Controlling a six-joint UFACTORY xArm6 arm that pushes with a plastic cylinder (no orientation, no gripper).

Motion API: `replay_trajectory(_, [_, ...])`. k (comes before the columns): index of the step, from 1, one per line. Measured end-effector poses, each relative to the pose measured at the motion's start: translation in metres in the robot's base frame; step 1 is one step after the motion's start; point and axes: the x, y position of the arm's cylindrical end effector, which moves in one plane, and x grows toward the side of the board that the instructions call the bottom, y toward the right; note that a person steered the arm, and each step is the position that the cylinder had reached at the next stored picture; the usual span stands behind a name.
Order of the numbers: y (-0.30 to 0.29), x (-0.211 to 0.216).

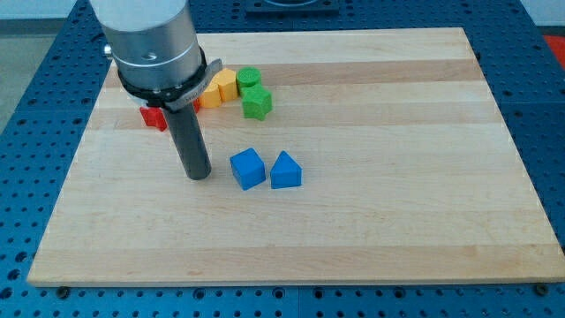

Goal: Point at the green star

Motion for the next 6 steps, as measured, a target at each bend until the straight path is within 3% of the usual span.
replay_trajectory(2, [0.057, -0.003])
replay_trajectory(3, [0.05, -0.003])
replay_trajectory(4, [0.049, -0.029])
replay_trajectory(5, [0.086, -0.083])
replay_trajectory(6, [0.09, -0.086])
